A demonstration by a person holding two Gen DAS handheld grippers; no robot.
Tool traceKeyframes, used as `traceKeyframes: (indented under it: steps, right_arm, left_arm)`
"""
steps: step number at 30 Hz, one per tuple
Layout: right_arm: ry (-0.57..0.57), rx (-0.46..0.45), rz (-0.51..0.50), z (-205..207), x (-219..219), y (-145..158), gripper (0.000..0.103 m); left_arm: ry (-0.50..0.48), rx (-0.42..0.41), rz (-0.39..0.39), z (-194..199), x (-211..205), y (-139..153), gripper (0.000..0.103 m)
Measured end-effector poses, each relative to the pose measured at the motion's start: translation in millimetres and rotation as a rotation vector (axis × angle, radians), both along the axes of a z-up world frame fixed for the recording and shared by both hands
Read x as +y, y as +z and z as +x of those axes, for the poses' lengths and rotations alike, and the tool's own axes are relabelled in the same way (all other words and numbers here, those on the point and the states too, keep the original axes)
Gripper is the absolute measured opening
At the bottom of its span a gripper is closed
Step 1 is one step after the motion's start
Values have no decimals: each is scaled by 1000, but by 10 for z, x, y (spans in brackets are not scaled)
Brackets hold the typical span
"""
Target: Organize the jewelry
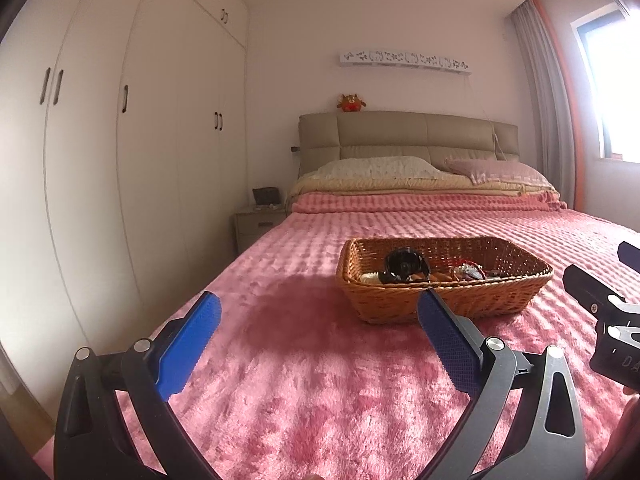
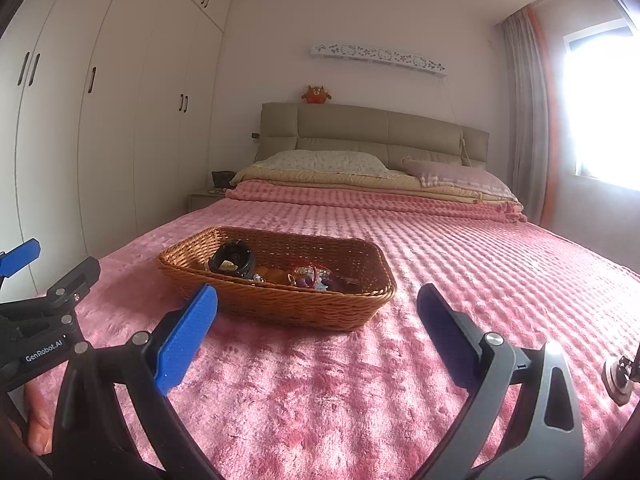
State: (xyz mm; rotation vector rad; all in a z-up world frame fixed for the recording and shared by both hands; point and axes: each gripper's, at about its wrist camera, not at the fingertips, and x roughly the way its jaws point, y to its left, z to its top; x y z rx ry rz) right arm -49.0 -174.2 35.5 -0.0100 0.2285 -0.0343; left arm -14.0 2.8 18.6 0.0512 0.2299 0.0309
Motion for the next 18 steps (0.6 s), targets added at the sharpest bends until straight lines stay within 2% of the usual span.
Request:
traceKeyframes:
  steps: [18]
  right_arm:
    - [5, 11, -17, 3, 8, -18, 96]
  left_arm:
    - [4, 20, 0, 33, -21, -14, 95]
